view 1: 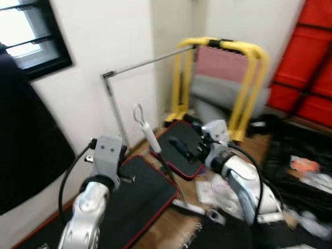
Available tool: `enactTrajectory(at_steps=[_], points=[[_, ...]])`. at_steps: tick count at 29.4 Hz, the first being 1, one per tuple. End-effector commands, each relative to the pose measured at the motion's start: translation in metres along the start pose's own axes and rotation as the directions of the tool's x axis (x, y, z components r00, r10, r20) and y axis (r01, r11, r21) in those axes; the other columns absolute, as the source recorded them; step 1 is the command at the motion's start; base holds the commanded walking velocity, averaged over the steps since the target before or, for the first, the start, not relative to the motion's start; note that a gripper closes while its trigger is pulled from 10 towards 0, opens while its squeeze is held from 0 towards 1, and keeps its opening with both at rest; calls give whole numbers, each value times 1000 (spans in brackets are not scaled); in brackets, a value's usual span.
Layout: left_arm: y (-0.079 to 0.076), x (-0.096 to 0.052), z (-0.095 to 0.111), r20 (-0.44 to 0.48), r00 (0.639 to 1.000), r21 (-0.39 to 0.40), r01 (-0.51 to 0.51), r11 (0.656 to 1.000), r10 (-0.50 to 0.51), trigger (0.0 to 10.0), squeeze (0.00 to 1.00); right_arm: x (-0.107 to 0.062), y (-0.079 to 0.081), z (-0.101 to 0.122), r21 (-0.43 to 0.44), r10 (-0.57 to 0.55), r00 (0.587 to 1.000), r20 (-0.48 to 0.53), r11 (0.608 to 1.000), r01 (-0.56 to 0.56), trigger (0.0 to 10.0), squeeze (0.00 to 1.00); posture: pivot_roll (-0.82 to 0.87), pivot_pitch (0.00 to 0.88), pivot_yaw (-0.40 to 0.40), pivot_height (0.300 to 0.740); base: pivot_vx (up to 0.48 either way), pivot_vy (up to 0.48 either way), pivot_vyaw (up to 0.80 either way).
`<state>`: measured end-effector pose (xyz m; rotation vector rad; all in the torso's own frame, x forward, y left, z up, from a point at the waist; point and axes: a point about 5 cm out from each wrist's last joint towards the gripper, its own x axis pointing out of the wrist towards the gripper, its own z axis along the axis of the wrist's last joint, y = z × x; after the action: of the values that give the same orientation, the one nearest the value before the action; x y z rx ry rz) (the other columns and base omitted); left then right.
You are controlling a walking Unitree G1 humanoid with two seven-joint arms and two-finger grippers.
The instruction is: Sweep floor
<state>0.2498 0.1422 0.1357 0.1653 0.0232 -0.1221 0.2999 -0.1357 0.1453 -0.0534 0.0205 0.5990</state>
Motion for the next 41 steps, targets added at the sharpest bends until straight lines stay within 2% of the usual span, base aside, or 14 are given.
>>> enactTrajectory(at_steps=[1, 13, 19, 21, 24, 26, 28, 35, 36, 41], points=[[0, 1, 3, 8, 1000, 10, 3, 1000, -3, 10000, 0, 2, 3, 2, 9, 15, 1000, 9, 1000, -15, 10000, 0, -135, 0, 24, 740, 0, 0, 800], [4, 6, 4, 12, 999, 54, -54, 997, 53, 10000, 0, 2, 2, 2, 4, 3, 1000, -5, 1000, -3, 10000, 0, -136, 0, 19, 740, 0, 0, 769], [5, 7, 4, 8, 998, 53, -56, 997, 56, 10000, 0, 2, -2, 0, -20, -34, 999, -20, 999, 33, 10000, 0, -138, 0, 17, 740, 0, 0, 0], [4, 5, 4, -1, 1000, -3, -30, 1000, 30, 10000, 0, 1, -9, -2, -88, -66, 997, -41, 994, 62, 10000, 0, -138, 0, 17, 740, 0, 0, 0], [3, 4, 3, -4, 1000, -23, -20, 1000, 20, 10000, 0, 0, -12, -2, -127, -77, 996, -49, 989, 70, 10000, 0, -137, 0, 17, 740, 0, 0, 0], [1, 3, 3, -6, 1000, -43, -1, 999, 1, 10000, 0, 0, -21, -4, -205, -120, 990, -74, 973, 103, 10000, 0, -134, 0, 17, 740, 0, 0, 0], [-4, 2, 5, 1, 999, -60, 37, 998, -37, 10000, 0, 1, -31, -6, -240, -165, 981, -104, 961, 136, 10000, 0, -128, 0, 15, 740, 0, 0, 0], [-18, -4, 10, 31, 991, -73, 131, 989, -129, 10000, 0, 5, -38, -12, -237, -149, 976, -156, 965, 110, 10000, 0, -109, 0, 6, 740, 0, 0, 0], [-24, -9, 12, 38, 985, -71, 168, 983, -165, 10000, 0, 5, -39, -12, -232, -137, 977, -163, 968, 97, 10000, 0, -103, 0, 7, 740, 0, 0, 0], [-32, -23, 15, 45, 976, -87, 217, 972, -213, 10000, 0, 9, -47, -11, -224, -132, 981, -144, 970, 97, 10000, 0, -85, 52, 15, 740, 0, 0, 0]])
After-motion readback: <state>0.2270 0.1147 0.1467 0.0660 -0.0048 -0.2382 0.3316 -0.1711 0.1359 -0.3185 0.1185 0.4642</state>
